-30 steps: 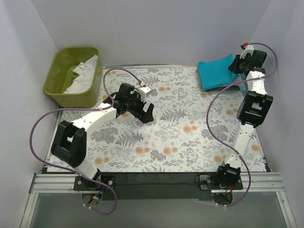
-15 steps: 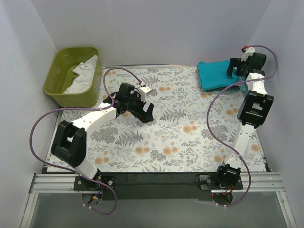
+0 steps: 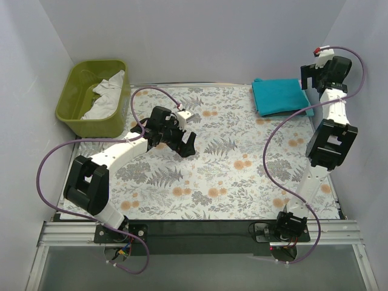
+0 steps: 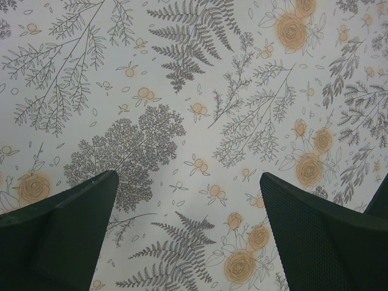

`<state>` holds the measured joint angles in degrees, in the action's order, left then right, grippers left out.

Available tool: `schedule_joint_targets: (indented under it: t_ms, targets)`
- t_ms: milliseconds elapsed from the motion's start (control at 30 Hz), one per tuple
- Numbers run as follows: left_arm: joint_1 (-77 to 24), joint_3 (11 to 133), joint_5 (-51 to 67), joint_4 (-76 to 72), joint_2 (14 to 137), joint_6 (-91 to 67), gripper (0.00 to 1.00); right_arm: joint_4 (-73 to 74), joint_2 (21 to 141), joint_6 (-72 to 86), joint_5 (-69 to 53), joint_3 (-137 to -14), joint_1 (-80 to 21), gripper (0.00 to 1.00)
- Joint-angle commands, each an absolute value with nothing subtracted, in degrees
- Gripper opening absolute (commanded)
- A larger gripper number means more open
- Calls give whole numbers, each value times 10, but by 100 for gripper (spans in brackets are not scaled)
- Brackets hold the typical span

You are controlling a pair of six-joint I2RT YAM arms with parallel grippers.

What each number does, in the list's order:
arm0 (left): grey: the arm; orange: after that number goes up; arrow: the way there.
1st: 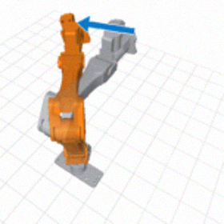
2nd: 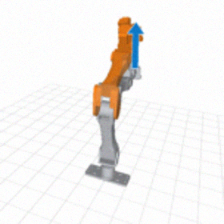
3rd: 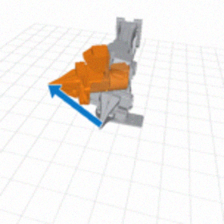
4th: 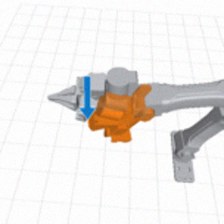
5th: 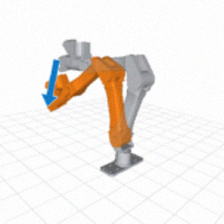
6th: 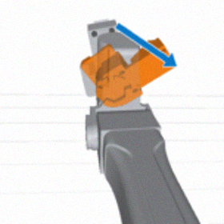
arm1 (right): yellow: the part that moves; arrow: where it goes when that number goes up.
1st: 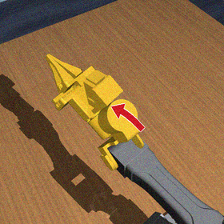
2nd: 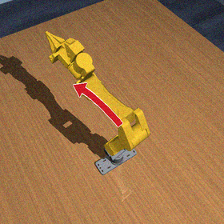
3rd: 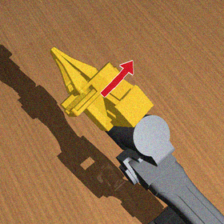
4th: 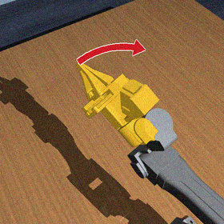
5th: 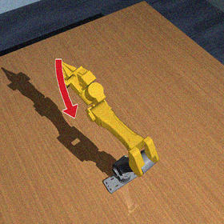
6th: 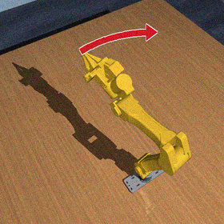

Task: Fold and stack the t-shirts
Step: Neatly place the folded tshirt to the corner

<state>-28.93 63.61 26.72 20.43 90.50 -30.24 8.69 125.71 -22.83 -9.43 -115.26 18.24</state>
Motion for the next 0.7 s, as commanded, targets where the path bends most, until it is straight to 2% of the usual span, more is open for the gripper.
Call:
schedule_joint_targets:
  t_ms: [0, 33, 133, 167, 267, 300, 367, 500, 667]
  targets:
    - [-287, 627, 266, 196, 871, -293, 98, 68, 1214, -268, -115, -1137, 178, 95]
    - [-287, 627, 267, 196, 870, -294, 98, 76, 1208, -271, -132, -1131, 177, 93]
    - [-287, 626, 268, 194, 872, -294, 98, 104, 1200, -264, -185, -1114, 165, 80]
    - [-286, 628, 269, 194, 873, -296, 98, 107, 1201, -260, -190, -1109, 158, 70]
    - [-287, 635, 271, 194, 877, -301, 98, 110, 1221, -232, -197, -1097, 155, 53]
    - [-287, 638, 270, 195, 879, -301, 98, 110, 1228, -225, -197, -1097, 155, 44]
    - [-287, 642, 270, 198, 880, -301, 98, 111, 1254, -213, -185, -1099, 154, 31]
    - [-287, 644, 265, 203, 882, -300, 98, 110, 1295, -207, -153, -1114, 155, 26]
    - [-287, 646, 265, 207, 882, -302, 98, 91, 1338, -208, -104, -1128, 160, 25]
